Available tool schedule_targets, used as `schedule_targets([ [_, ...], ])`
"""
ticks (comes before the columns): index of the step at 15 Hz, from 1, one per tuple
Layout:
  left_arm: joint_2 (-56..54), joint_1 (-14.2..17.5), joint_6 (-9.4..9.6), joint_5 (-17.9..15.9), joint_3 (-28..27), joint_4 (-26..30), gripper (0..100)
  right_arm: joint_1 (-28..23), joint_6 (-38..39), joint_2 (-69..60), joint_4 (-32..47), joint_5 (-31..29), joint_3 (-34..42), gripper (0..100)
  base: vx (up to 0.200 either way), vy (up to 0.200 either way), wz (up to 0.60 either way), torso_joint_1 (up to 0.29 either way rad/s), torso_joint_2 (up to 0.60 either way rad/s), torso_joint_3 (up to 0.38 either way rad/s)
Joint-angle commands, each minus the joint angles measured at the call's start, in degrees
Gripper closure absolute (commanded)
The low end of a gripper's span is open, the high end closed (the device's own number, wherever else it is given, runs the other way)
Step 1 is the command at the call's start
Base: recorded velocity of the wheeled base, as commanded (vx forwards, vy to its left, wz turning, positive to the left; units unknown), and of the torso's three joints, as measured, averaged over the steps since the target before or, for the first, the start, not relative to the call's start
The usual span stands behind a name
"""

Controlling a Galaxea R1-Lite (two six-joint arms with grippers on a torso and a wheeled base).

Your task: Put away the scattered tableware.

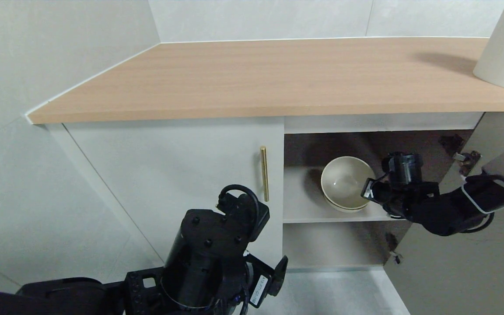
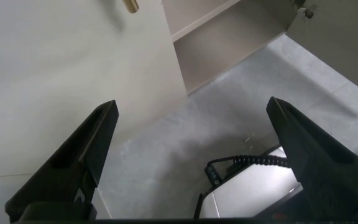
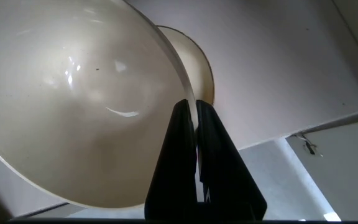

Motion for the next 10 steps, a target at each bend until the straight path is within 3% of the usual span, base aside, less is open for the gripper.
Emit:
schedule_targets([
  [1, 0.1, 0.0, -0.04, 0.0, 0.0, 0.0, 0, -0.4, 0.0, 1.1, 0.0, 0.0, -0.5, 100, 0.000, 0.000, 0.00, 0.000, 0.00, 0.000],
  [6, 0.0, 0.0, -0.04, 0.0, 0.0, 0.0, 0, -0.5, 0.1, 1.4, 0.0, 0.0, -0.5, 100, 0.000, 0.000, 0.00, 0.000, 0.00, 0.000],
  [7, 0.0, 0.0, -0.04, 0.0, 0.0, 0.0, 0, -0.4, 0.1, 1.4, 0.0, 0.0, -0.5, 0, 0.000, 0.000, 0.00, 0.000, 0.00, 0.000],
  [10, 0.0, 0.0, -0.04, 0.0, 0.0, 0.0, 0, -0.3, 0.1, 1.1, 0.0, 0.1, -0.3, 0, 0.000, 0.000, 0.00, 0.000, 0.00, 0.000],
])
